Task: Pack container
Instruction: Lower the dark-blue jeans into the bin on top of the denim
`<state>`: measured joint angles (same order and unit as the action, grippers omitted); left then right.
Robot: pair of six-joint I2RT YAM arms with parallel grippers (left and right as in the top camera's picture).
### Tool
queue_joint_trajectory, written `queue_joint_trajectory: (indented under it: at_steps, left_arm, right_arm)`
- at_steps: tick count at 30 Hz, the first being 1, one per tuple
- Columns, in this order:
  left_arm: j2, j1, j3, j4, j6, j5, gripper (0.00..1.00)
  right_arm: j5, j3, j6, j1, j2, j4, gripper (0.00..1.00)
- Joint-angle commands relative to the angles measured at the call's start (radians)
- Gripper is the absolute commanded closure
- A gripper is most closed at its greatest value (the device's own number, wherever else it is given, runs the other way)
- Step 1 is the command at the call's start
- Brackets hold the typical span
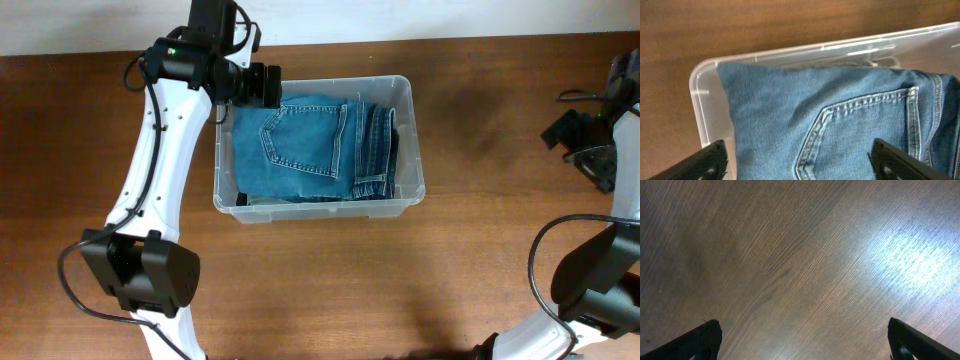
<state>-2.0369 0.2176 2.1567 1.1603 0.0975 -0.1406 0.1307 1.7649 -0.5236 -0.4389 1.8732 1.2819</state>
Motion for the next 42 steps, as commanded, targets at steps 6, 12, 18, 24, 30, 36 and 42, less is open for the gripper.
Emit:
queue_joint_trajectory:
  at_steps: [6, 12, 18, 24, 30, 36, 42]
  left_arm:
    - [-0.025, 0.003, 0.037, -0.026, -0.039, 0.007, 0.84]
    - [-0.116, 0.03, 0.037, -0.013, -0.039, 0.007, 0.99]
    - [-0.193, 0.052, 0.037, 0.078, -0.039, 0.011, 0.99]
    - [-0.223, 0.053, 0.037, 0.232, -0.038, 0.062, 0.99]
    - [-0.235, 0.056, 0.037, 0.286, -0.038, 0.06, 0.99]
    - [-0.235, 0.056, 0.058, 0.182, -0.038, 0.06, 0.99]
    - [-0.235, 0.057, 0.15, 0.192, -0.038, 0.063, 0.99]
  right_arm:
    - [0.012, -0.002, -0.009, 0.0, 0.002, 0.0, 0.02]
    - [0.012, -0.002, -0.009, 0.0, 0.002, 0.0, 0.02]
    - [0.012, -0.002, -0.009, 0.0, 0.002, 0.0, 0.02]
    - [0.012, -0.002, -0.009, 0.0, 0.002, 0.0, 0.02]
    - [0.012, -0.002, -0.009, 0.0, 0.002, 0.0, 0.02]
    - [0.012, -0.002, -0.009, 0.0, 0.002, 0.0, 0.02]
    - [0.012, -0.002, -0.009, 0.0, 0.002, 0.0, 0.02]
